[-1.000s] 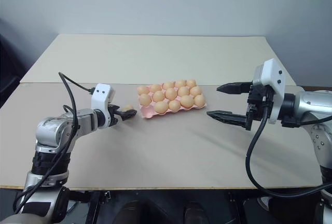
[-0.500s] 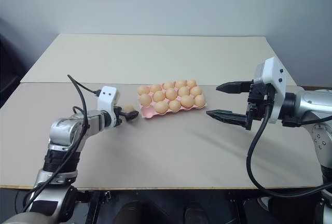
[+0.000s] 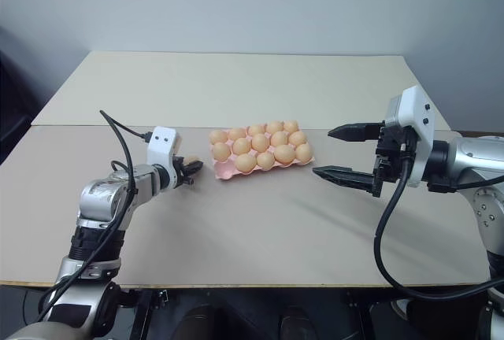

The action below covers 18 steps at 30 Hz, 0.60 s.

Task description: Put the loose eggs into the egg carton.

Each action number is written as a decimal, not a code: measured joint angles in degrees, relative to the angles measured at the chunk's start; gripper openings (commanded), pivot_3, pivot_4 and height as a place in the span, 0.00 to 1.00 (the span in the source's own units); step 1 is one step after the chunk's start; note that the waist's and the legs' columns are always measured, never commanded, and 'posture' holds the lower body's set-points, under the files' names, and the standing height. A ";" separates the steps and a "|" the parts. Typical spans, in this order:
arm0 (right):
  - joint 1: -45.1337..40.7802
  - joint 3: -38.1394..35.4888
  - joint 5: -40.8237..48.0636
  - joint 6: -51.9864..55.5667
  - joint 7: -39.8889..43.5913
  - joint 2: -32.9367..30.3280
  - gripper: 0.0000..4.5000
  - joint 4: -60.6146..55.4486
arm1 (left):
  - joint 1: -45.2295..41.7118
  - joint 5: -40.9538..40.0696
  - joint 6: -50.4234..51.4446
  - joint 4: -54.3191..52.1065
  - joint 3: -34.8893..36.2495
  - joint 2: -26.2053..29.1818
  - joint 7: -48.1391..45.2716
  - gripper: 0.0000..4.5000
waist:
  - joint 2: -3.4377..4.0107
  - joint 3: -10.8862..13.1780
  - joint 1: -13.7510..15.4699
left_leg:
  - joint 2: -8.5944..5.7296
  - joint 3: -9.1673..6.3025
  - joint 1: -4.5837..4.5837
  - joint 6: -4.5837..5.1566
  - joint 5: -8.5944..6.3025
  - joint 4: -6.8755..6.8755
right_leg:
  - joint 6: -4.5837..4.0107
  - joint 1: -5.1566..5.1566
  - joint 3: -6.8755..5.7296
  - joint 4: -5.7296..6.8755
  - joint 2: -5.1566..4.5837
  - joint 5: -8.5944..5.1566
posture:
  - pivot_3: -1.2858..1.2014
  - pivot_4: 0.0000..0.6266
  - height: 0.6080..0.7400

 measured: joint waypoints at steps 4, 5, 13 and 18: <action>0.00 0.01 0.00 0.00 0.01 0.00 1.00 0.00 | 1.44 -0.02 -0.35 -1.31 0.70 0.01 -0.03 0.36 | 0.00 0.00 -0.05 | 0.00 0.00 0.00 0.00 0.00 0.00 | 0.00 0.00 0.00 0.00 0.00 0.00 | 0.52 0.24 1.00; 0.00 0.01 0.01 0.00 0.02 0.00 1.00 -0.01 | 2.60 -0.12 -1.21 -2.48 1.23 0.02 -0.21 0.36 | 0.00 0.00 -0.07 | 0.01 0.00 0.00 -0.01 0.00 0.00 | 0.00 0.00 0.00 0.00 0.00 0.00 | 0.52 0.24 1.00; 0.47 -0.07 0.32 0.00 -0.05 -0.05 1.00 -0.55 | 10.65 -5.67 -9.75 -16.77 9.29 -0.10 -5.72 0.35 | 0.00 0.00 -0.01 | 0.02 0.00 0.02 -0.01 0.01 0.00 | 0.00 0.03 0.00 0.01 -0.01 0.00 | 0.52 0.24 1.00; 0.81 -0.07 0.32 0.00 -0.18 -0.05 1.00 -0.57 | 14.65 -7.40 -18.52 -19.03 8.16 -2.86 -10.29 0.35 | 0.01 -0.01 0.12 | 0.00 0.00 0.04 -0.01 0.00 0.00 | 0.00 0.07 0.00 -0.03 -0.02 0.00 | 0.52 0.24 1.00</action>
